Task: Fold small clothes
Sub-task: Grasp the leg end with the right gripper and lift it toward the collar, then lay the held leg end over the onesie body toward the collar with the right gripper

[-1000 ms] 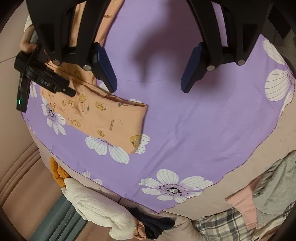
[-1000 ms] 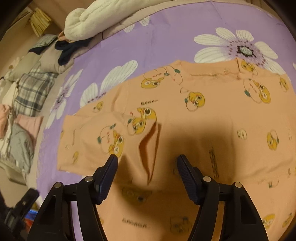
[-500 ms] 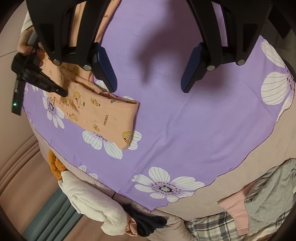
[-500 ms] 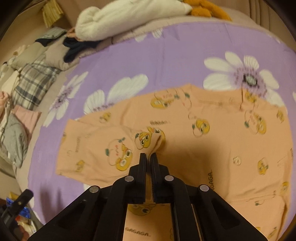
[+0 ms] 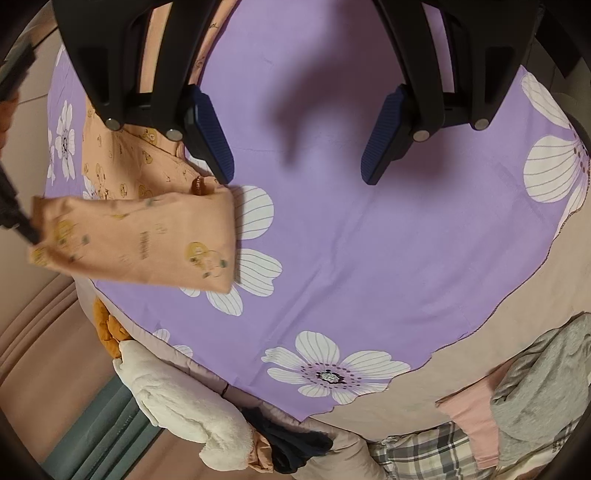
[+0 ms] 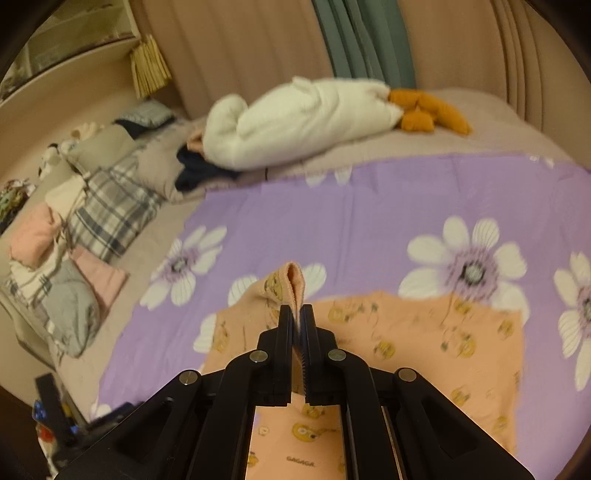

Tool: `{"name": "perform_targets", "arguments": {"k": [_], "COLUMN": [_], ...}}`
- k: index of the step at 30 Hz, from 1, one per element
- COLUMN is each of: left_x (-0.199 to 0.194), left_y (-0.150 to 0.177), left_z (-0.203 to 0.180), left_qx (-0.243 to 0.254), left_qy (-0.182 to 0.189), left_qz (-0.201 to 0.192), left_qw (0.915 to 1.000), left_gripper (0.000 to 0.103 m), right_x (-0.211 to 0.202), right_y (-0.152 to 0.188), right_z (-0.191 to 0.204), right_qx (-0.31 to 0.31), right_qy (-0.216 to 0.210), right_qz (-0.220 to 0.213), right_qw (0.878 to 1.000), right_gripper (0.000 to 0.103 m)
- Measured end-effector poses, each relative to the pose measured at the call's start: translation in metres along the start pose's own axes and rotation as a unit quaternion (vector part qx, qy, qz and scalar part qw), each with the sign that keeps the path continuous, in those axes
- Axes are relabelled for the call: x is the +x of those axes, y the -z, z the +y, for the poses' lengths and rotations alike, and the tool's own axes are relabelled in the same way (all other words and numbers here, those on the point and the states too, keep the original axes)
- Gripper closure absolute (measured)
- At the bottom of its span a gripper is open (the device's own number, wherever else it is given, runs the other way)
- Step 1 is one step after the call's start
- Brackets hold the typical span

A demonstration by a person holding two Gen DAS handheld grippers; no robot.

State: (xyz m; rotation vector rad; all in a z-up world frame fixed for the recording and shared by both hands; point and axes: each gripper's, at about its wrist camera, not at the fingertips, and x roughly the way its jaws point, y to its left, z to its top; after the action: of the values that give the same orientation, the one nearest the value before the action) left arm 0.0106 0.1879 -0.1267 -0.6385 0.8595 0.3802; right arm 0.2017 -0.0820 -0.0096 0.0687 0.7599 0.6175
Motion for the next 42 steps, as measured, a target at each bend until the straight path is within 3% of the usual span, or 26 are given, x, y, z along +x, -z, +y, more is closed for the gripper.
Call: {"name": "perform_targets", "arguments": {"k": [7,20,34,42], "left_x": [0.009,0.035,0.079,0.11], "left_y": [-0.006,-0.025,-0.028,-0.017], "left_z": [-0.019,-0.074,-0.135,-0.152], "left_qx": [0.021,0.048,0.125,0.154], "left_qy": [0.017,0.04,0.02,0.001], "left_qz": [0.01,0.026,0.057,0.086], "left_qw": [0.9996,0.9977,0.9904,0.9844], "left_gripper": [0.032,0.032,0.032,0.032], "right_x": [-0.037,-0.053,-0.014,0.008], "right_y": [-0.016,-0.016,0.017,0.038], "right_z": [-0.015,-0.071,-0.151,-0.183], "right_qx": [-0.002,0.035,0.089,0.118], "right_qy": [0.034,0.093,0.147,0.165], "right_qz": [-0.056,-0.063,0.017,0.057], "right_qw": [0.998,0.993,0.985,0.977], "right_gripper": [0.097,0.097,0.098,0.098]}}
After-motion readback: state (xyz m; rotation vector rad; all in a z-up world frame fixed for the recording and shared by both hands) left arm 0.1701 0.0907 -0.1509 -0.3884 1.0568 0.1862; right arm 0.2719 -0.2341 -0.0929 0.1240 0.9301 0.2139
